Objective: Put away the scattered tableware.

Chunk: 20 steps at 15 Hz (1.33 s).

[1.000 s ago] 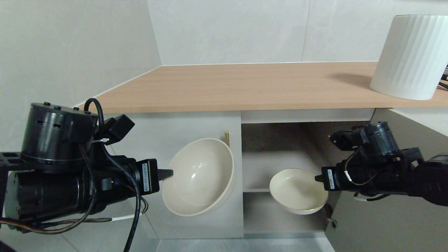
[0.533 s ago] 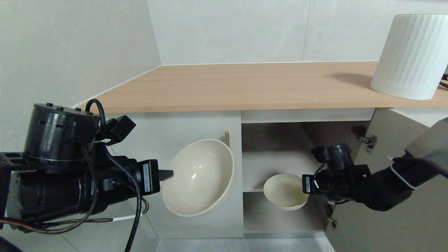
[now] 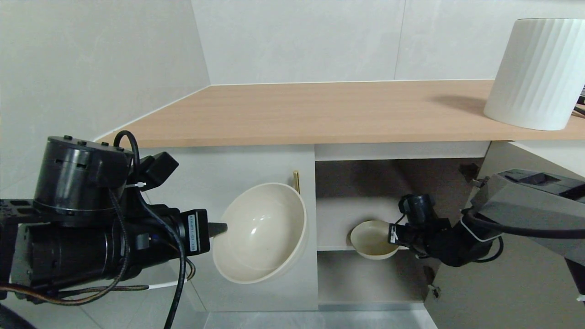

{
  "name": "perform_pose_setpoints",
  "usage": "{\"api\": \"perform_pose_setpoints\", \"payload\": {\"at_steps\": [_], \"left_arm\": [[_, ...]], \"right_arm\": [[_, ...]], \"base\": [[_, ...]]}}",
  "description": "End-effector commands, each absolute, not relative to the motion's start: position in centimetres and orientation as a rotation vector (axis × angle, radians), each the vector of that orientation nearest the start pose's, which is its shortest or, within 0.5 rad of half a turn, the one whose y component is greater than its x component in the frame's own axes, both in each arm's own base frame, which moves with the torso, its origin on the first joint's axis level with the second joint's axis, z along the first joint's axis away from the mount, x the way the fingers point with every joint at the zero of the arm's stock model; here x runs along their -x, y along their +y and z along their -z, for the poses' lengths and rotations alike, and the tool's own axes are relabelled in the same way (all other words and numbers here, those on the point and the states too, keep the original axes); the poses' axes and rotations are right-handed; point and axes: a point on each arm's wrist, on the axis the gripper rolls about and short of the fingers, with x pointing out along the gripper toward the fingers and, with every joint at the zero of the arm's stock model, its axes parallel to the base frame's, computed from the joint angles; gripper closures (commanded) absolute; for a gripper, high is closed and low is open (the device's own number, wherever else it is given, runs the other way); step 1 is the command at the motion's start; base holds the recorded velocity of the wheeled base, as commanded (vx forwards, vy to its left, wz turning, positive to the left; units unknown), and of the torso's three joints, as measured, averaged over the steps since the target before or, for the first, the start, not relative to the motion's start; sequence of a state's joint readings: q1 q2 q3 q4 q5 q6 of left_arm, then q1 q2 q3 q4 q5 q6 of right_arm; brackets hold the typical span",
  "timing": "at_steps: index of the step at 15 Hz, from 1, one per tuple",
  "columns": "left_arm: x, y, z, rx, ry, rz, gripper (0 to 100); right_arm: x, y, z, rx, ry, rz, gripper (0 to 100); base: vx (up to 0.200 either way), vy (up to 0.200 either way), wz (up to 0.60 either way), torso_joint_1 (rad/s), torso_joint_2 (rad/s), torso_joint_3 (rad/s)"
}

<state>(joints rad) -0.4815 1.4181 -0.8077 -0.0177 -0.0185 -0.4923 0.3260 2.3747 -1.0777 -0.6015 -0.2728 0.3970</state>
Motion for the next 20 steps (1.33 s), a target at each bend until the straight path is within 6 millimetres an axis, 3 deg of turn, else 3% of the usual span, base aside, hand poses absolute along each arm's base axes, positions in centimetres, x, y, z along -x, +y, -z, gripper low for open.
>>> {"api": "perform_pose_setpoints", "payload": {"at_steps": [1, 7, 15, 16, 20], "left_arm": [[-20.1, -10.5, -20.0, 0.33, 0.69, 0.329, 100], [-20.1, -10.5, -20.0, 0.33, 0.69, 0.329, 100], [-20.1, -10.6, -19.9, 0.33, 0.695, 0.327, 100], [-20.1, -10.6, -19.9, 0.33, 0.695, 0.327, 100], [-20.2, -10.6, -19.9, 0.33, 0.696, 0.326, 100]], "right_arm": [[-41.1, 12.2, 2.1, -0.188, 0.638, 0.142, 100], [-43.2, 11.2, 2.0, -0.241, 0.575, 0.199, 100], [-44.2, 11.0, 1.8, -0.252, 0.544, 0.211, 100], [-44.4, 11.0, 1.9, -0.251, 0.539, 0.217, 0], [-44.7, 11.1, 1.7, -0.254, 0.524, 0.218, 0]], "base": [[0.0, 0.0, 0.0, 0.0, 0.0, 0.0], [0.0, 0.0, 0.0, 0.0, 0.0, 0.0], [0.0, 0.0, 0.0, 0.0, 0.0, 0.0], [0.0, 0.0, 0.0, 0.0, 0.0, 0.0], [0.0, 0.0, 0.0, 0.0, 0.0, 0.0]]}}
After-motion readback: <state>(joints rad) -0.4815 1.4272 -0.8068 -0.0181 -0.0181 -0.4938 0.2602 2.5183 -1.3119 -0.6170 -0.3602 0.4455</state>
